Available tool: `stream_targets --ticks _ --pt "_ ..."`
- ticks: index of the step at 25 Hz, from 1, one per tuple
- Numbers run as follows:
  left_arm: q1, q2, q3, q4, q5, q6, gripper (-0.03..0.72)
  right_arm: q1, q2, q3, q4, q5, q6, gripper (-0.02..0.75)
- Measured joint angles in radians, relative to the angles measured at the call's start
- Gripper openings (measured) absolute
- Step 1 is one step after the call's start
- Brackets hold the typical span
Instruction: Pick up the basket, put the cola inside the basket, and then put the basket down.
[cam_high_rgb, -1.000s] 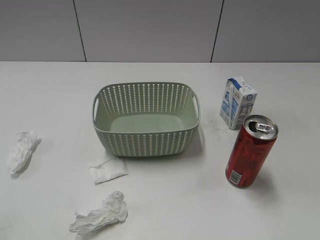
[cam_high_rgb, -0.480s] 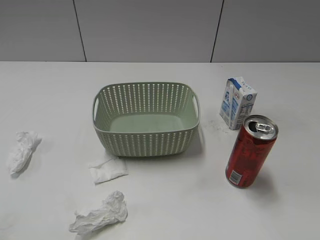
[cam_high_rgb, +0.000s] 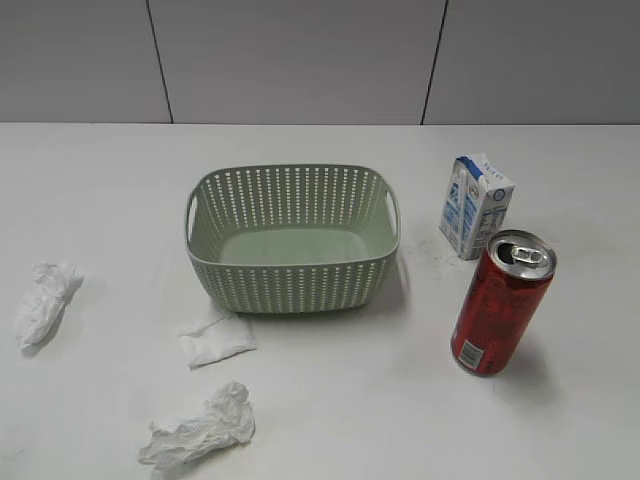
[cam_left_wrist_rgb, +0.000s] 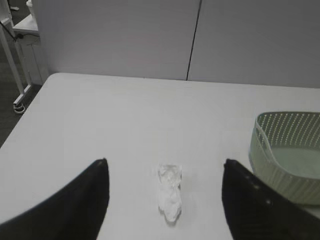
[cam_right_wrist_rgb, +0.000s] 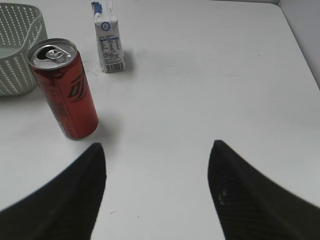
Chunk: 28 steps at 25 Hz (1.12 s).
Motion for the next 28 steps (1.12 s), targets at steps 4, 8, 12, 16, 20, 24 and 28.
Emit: stream_targets --ticks 4,8,12,16,20,24,28 --pt "0.0 0.186 -0.007 -0.021 -0.153 0.0 0.533 0.0 0.0 0.0 0.0 0.0 0.0 0.487" --pt "0.0 0.386 -0.044 -0.047 -0.247 0.0 0.533 0.0 0.0 0.0 0.0 0.0 0.0 0.487" --pt "-0.006 0.578 -0.118 -0.054 -0.282 0.004 0.533 0.0 0.0 0.0 0.001 0.0 0.0 0.487" --pt "-0.037 0.753 -0.213 -0.072 -0.277 0.027 0.547 0.0 0.0 0.0 0.001 0.0 0.0 0.487" --pt "-0.076 0.95 -0.349 -0.101 -0.169 0.032 0.55 0.0 0.0 0.0 0.001 0.0 0.0 0.487" --pt "-0.133 1.159 -0.508 -0.11 -0.019 0.033 0.551 0.0 0.0 0.0 0.001 0.0 0.0 0.487" --pt "-0.211 1.335 -0.651 -0.112 0.083 0.034 0.552 0.0 0.0 0.0 0.001 0.0 0.0 0.487"
